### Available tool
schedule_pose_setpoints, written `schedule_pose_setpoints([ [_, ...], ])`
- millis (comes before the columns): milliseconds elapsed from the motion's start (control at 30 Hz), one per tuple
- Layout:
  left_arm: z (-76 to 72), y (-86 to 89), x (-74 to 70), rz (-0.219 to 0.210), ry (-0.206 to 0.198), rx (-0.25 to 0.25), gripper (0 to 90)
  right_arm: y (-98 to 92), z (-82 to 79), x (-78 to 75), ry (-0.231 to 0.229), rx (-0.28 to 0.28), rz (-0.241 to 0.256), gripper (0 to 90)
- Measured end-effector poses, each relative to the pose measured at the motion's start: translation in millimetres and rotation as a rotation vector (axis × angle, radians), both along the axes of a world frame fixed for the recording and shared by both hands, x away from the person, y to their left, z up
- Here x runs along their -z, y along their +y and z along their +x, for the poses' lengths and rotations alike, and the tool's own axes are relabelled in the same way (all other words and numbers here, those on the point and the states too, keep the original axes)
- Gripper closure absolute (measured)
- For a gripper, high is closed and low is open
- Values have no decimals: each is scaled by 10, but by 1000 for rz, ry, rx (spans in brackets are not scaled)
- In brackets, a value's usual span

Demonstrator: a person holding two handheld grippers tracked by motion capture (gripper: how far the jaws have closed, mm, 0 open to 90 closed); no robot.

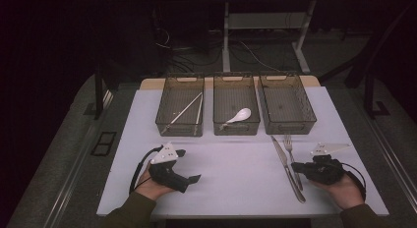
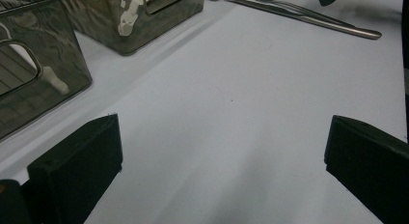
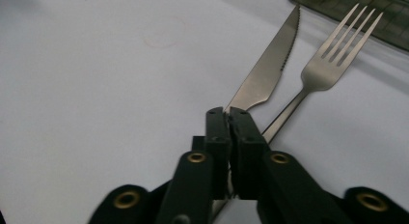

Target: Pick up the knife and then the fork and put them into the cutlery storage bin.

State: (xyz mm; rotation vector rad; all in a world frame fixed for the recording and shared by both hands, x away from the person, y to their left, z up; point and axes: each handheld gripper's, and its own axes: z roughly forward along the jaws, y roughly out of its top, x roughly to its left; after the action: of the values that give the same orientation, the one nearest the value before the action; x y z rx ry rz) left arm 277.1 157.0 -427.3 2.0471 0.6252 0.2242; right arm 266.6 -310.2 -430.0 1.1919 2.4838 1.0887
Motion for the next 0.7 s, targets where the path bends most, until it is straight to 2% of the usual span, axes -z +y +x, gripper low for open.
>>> schedule_pose_setpoints([
  [100, 1, -5, 5, 2, 2, 3, 0, 25, -7, 20, 28, -12, -21, 896],
  [400, -3, -16, 12, 12, 10, 8, 0, 85, -13, 94, 69, -26, -91, 897],
  [533, -5, -22, 14, 13, 11, 12, 0, 101, -19, 87, 63, -32, -114, 898],
  [700, -4, -15, 11, 11, 13, 12, 0, 74, -25, 79, 63, -14, -131, 898],
])
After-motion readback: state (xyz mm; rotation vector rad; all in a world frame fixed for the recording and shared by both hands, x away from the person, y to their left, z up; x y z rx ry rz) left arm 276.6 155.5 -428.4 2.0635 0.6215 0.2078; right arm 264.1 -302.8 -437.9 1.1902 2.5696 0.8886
